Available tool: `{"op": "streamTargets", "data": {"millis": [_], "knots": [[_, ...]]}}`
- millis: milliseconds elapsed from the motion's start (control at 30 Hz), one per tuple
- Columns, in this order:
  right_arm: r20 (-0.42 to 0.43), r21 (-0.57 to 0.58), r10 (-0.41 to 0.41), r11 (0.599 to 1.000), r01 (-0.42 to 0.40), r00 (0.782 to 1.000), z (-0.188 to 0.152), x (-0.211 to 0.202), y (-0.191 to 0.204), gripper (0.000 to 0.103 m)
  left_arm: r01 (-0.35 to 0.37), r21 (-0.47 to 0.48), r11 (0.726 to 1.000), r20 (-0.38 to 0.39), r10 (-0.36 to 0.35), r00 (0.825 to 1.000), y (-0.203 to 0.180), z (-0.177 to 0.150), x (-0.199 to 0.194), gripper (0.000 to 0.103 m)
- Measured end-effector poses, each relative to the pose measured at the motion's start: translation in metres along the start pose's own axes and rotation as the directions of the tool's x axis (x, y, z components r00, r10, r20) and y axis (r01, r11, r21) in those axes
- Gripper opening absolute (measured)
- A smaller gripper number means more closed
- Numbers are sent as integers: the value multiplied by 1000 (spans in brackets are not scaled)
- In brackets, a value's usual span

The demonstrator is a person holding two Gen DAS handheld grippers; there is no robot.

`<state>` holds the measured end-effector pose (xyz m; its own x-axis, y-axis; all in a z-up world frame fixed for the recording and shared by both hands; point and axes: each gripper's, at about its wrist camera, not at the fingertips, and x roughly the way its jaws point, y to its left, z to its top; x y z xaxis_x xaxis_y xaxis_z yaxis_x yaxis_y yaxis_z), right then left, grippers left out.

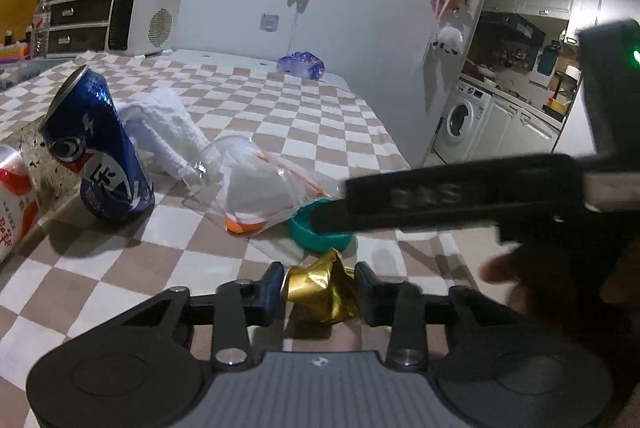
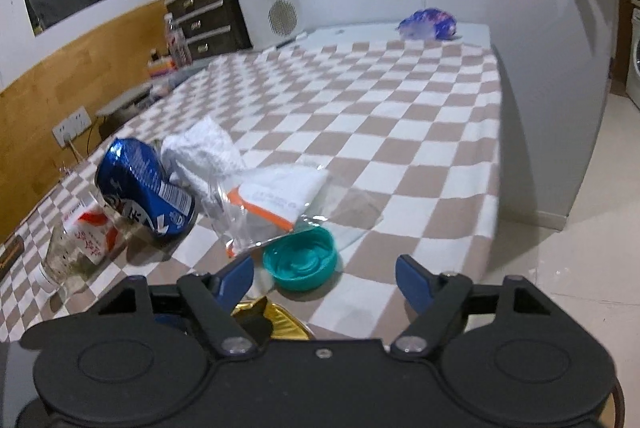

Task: Collect trash
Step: 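Lift the gold wrapper with the left tool while the right tool grasps the teal bottle cap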

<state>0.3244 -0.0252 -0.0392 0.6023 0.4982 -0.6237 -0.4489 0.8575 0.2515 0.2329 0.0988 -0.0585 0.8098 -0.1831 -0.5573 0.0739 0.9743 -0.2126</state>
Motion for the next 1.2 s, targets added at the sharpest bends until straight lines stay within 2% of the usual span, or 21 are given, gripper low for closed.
{"op": "streamTargets", "data": {"millis": [167, 367, 433, 467, 833, 1067, 1200], "knots": [[-35, -23, -26, 999, 25, 999, 5, 22, 12, 79, 19, -27, 999, -3, -19, 1000, 6, -2, 0, 24], [-45, -57, -76, 996, 73, 996, 7, 41, 21, 72, 36, -60, 998, -4, -36, 999, 10, -2, -2, 24], [-40, -79, -97, 993, 94, 994, 6, 41, 24, 54, 39, -68, 997, -5, -39, 999, 13, -2, -4, 24], [-37, -84, -97, 992, 94, 995, 6, 40, 24, 50, 39, -71, 997, -6, -39, 999, 13, -2, -5, 24], [-32, -78, -93, 993, 91, 995, -2, 9, 13, 50, 24, -82, 996, -4, -25, 1000, 17, -4, -11, 24], [-11, -57, -99, 993, 98, 995, -15, -18, 5, 50, -16, -129, 992, -1, 16, 1000, 19, -8, -25, 24], [-4, -31, -86, 996, 86, 996, -25, -32, 0, 50, -44, -149, 988, 33, 49, 998, 20, -8, -40, 24]]}}
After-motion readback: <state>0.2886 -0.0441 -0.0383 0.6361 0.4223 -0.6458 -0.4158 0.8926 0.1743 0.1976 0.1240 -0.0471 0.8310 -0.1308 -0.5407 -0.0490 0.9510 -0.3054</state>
